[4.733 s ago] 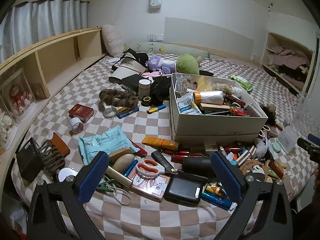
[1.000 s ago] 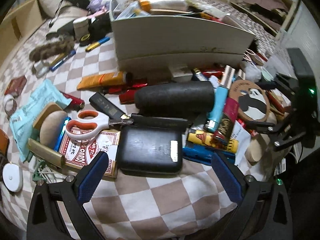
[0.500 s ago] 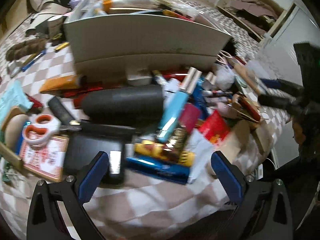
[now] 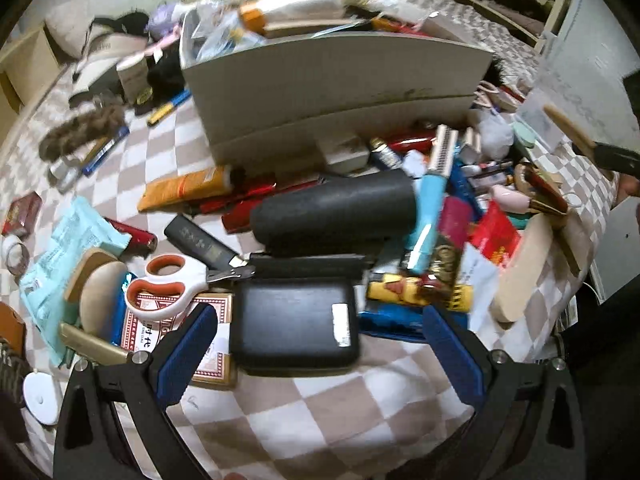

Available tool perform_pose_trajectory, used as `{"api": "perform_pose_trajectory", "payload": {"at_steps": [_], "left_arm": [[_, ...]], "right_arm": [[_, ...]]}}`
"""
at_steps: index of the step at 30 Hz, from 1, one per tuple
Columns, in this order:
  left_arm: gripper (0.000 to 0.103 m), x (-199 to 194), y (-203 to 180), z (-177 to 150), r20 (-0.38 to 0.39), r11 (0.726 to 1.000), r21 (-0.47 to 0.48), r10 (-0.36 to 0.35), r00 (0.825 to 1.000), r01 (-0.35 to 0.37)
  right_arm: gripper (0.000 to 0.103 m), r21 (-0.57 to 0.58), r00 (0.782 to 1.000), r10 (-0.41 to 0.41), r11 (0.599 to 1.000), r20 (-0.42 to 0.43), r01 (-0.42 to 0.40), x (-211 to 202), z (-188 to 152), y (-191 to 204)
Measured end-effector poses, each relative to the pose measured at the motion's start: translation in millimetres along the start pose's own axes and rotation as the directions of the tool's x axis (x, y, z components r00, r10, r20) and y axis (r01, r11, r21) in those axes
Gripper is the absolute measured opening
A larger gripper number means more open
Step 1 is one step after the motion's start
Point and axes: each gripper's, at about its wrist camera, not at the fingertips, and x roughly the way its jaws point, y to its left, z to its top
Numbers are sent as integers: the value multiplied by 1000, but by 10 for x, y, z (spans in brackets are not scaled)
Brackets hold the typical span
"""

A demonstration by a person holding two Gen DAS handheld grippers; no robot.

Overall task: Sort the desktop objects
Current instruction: 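Grasp the cork panda coaster with the right tool while the left tool approaches the black case, then grasp the black leather case with the left tool while the right tool lifts the coaster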

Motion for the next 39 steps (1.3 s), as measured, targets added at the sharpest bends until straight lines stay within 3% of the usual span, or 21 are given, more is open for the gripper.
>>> {"api": "perform_pose_trajectory", "payload": {"at_steps": [9, 16, 20, 23, 25, 30, 36, 39], "left_arm": [[101, 205, 28, -54, -63, 997, 32, 65, 996, -64], [101, 80, 62, -180, -101, 1000, -12, -16, 995, 15], [101, 38, 111, -255, -131, 989, -75, -133, 982, 124], [101, 119, 68, -289, -177, 984, -82, -167, 970, 155], [101, 182, 27, -311, -197, 989, -73, -142, 970, 130], [98, 175, 20, -309, -160, 999, -30, -42, 986, 38], [96, 173, -1, -287, -121, 998, 26, 53, 991, -50], [96, 164, -42, -285, -110, 997, 41, 65, 992, -61]], "right_arm": [[99, -6, 1000, 13, 1000, -2, -13, 8, 14, 17], [99, -9, 999, 24, 1000, -21, -24, 40, 0, 19], [99, -14, 999, 27, 1000, -32, -27, 60, -8, 31], [99, -16, 999, 27, 1000, -36, -27, 67, -15, 37], [99, -16, 999, 25, 1000, -37, -25, 64, -20, 39], [99, -17, 999, 22, 1000, -38, -23, 50, -26, 36], [99, -21, 999, 27, 999, -42, -28, 54, -33, 43], [99, -22, 999, 27, 999, -43, -28, 49, -43, 45]]}}
